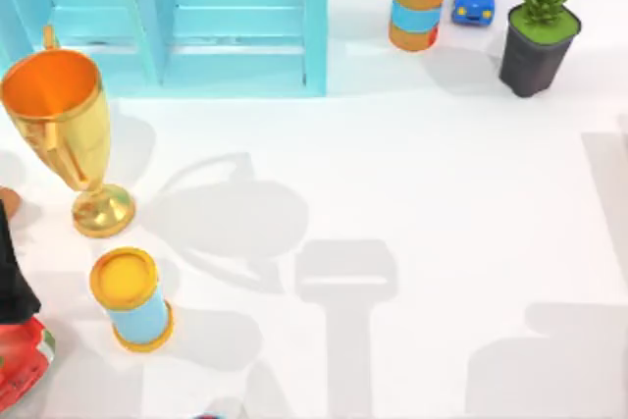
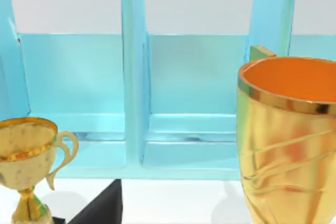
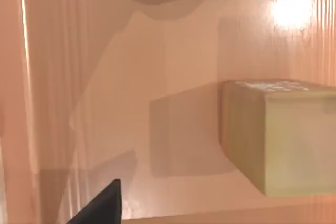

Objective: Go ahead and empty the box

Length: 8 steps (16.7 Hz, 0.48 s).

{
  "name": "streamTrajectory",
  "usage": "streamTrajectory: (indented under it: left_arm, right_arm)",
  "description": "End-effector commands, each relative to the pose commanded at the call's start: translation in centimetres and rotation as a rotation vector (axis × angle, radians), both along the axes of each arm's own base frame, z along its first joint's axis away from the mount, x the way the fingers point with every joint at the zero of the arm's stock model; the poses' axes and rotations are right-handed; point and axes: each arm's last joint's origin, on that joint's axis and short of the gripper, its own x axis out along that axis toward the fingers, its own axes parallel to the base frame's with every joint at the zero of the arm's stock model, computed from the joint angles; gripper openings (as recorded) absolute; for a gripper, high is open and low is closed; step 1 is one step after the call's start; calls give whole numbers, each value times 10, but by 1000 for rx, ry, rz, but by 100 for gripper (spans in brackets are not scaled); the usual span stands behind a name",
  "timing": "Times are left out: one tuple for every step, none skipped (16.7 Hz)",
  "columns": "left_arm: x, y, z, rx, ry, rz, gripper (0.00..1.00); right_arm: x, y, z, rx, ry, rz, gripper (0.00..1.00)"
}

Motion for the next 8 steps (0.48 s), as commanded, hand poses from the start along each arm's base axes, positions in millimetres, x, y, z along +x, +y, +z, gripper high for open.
streamTrajectory:
  left_arm:
    - [0, 0, 0, 0, 0, 0, 100]
    - [0, 0, 0, 0, 0, 0, 100]
    - [0, 0, 0, 0, 0, 0, 100]
    - [0, 0, 0, 0, 0, 0, 100]
    - [0, 0, 0, 0, 0, 0, 100]
    - [0, 0, 0, 0, 0, 0, 100]
    - [0, 0, 0, 0, 0, 0, 100]
    - [0, 0, 0, 0, 0, 0, 100]
  right_arm:
    - [8, -11, -1, 22, 60, -1, 100]
    - [16, -21, -2, 45, 113, -2, 100]
    - [22, -31, -4, 67, 158, -2, 100]
    - [28, -39, -5, 86, 195, -3, 100]
    - [32, -46, -6, 102, 223, -2, 100]
    - [35, -52, -7, 114, 244, -2, 100]
    - [37, -56, -8, 122, 258, -2, 100]
    - [38, -58, -8, 127, 266, -2, 100]
